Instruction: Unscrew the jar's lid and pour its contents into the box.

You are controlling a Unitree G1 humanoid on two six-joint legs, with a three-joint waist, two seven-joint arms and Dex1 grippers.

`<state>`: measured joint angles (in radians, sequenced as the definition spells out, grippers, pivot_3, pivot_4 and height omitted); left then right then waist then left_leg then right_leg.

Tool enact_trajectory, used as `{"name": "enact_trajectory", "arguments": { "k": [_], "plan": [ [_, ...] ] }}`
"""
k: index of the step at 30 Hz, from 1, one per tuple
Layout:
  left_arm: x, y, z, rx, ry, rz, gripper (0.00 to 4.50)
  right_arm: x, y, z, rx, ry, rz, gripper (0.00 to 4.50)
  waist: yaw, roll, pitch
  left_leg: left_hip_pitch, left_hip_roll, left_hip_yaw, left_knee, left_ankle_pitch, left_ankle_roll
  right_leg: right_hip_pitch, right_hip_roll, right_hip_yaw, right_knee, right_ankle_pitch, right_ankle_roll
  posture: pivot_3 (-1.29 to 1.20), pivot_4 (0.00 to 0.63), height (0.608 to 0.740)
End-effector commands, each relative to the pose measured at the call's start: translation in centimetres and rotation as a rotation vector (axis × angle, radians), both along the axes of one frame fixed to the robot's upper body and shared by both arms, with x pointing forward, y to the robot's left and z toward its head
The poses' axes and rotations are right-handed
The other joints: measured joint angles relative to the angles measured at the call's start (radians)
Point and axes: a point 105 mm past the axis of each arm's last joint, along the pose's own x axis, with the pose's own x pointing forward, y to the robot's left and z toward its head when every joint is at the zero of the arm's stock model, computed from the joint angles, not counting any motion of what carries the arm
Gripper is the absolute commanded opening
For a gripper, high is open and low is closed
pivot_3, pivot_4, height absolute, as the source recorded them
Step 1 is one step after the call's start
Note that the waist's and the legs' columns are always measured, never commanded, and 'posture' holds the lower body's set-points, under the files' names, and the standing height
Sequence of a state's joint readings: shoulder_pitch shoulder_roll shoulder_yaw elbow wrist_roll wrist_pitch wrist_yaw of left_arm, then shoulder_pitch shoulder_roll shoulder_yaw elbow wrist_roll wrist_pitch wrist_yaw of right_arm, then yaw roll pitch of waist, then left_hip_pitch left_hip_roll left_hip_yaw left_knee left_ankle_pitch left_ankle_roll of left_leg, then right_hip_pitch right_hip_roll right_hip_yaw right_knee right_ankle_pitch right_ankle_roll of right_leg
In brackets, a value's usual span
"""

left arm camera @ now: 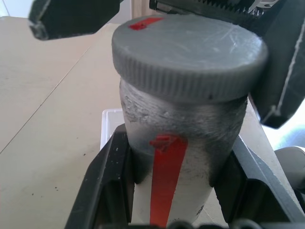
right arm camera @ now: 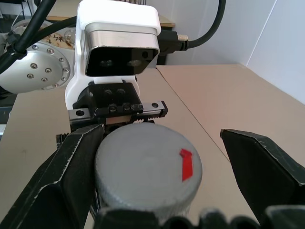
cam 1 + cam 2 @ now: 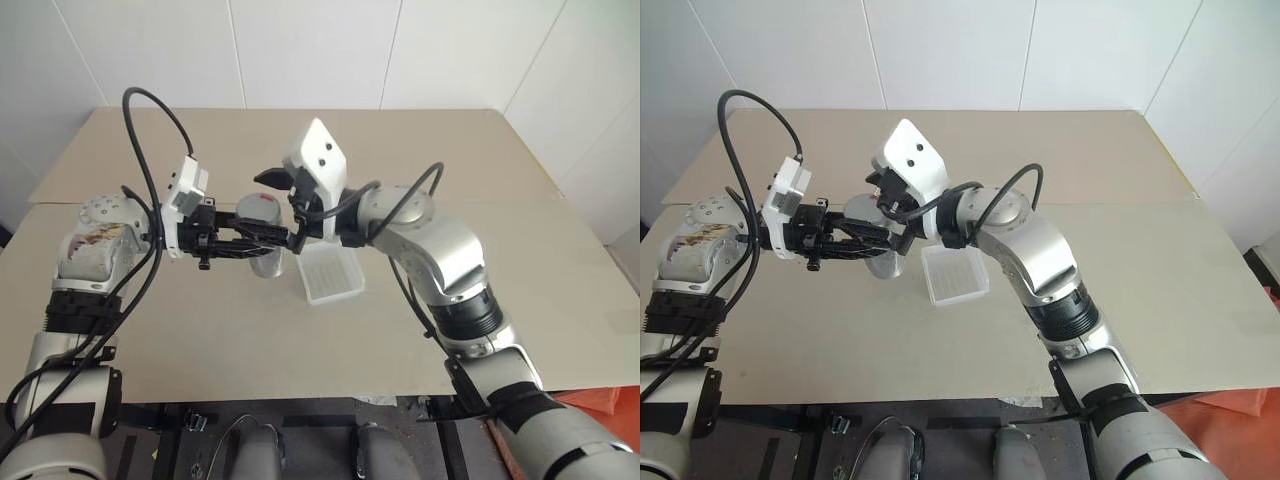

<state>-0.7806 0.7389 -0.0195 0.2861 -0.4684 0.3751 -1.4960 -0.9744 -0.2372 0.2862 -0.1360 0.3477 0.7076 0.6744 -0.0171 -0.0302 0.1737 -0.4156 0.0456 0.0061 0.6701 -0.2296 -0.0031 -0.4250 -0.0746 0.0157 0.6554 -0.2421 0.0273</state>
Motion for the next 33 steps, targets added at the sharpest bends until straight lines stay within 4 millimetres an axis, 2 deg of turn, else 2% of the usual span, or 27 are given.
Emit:
{"name": "enact_trajectory", "arguments": {
  "k": [1,8,18,26,33],
  "plan": [
    [-0.6,0.2,1.3,0.001,-0.061,-0.019,1.87,0.7,-3.0,2.0,0.054,-0.065,-0.076,4.45,0.0,0.0,0.0,0.0,0.0,0.0,0.0,0.0,0.0,0.0,0.0,0.0,0.0,0.0,0.0,0.0,0.15,0.74],
    [-0.4,0.1,1.3,0.001,-0.064,-0.024,1.87,0.1,-4.9,1.9,0.055,-0.081,-0.082,4.45,0.0,0.0,0.0,0.0,0.0,0.0,0.0,0.0,0.0,0.0,0.0,0.0,0.0,0.0,0.0,0.0,0.15,0.74],
    [-0.4,0.2,1.3,0.006,-0.061,-0.031,1.87,-1.7,-5.5,1.5,0.035,-0.1,-0.02,4.45,-0.001,0.0,0.0,0.0,0.0,0.0,0.0,0.0,0.0,0.0,0.0,0.0,0.0,0.0,0.0,0.0,0.15,0.74],
    [-0.2,0.2,1.2,0.011,-0.061,-0.025,1.87,-3.9,-4.2,2.2,0.067,-0.081,0.119,4.45,-0.001,0.0,0.0,0.0,0.0,0.0,0.0,0.0,0.0,0.0,0.0,0.0,0.0,0.0,0.0,0.0,0.15,0.74],
    [-0.3,0.0,1.1,0.012,-0.062,-0.029,1.87,-3.0,-1.4,2.3,0.056,-0.035,0.084,4.45,-0.001,0.0,0.0,0.0,0.0,0.0,0.0,0.0,0.0,0.0,0.0,0.0,0.0,0.0,0.0,0.0,0.15,0.74]
  ]
}}
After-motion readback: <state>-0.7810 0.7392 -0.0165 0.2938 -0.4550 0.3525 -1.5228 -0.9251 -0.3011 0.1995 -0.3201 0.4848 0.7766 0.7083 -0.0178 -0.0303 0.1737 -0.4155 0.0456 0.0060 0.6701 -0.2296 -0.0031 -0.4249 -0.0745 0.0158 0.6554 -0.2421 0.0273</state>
